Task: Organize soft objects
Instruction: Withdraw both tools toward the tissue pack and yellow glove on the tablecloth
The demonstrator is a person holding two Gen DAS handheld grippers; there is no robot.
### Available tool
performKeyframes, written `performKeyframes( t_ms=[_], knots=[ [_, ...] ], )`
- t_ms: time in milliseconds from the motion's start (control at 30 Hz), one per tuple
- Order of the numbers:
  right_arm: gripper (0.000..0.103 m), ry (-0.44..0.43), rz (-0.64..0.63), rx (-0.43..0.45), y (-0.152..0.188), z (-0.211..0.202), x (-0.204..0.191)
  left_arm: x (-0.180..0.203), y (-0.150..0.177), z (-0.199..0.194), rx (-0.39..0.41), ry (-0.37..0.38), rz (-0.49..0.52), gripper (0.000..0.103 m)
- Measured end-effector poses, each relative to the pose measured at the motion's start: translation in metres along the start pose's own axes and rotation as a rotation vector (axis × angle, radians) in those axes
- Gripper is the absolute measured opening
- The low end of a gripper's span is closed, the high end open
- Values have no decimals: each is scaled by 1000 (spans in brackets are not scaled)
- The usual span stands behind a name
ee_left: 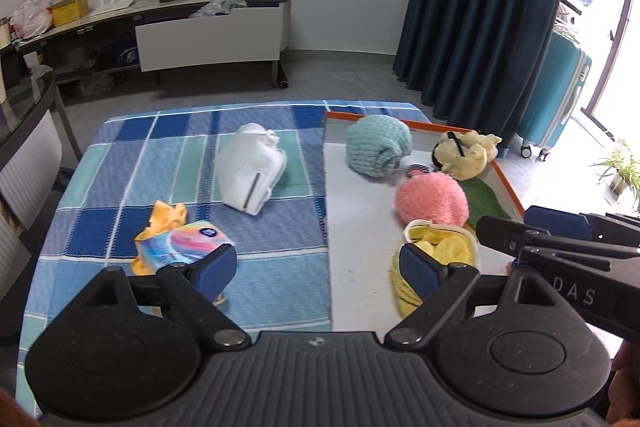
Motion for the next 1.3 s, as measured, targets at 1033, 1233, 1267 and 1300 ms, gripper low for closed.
performKeyframes(
  t_ms=[1033,1233,1267,1300],
  knots=[
    [57,-114,-116,-61,5,31,-81,-78,15,-13,10,-94,-110,91],
    [57,-132,-128,-80,10,40,-93,-90,21,-12,2,-106,-125,91],
    [57,-136,-129,-83,10,41,-94,-92,23,-12,0,-108,-127,92],
    [57,-143,-129,-87,11,43,-96,-94,24,-11,-3,-110,-128,93]
  ],
)
Point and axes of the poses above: each gripper's, at about its wrist camera, not at the fingertips, and z roughly the way its jaws point, x to its right, y to its underside, the point moved 2 cm from there along z, roughly the way its jaws point, and after that the axes turned 2 degrees about x, right-handed, at the moved point
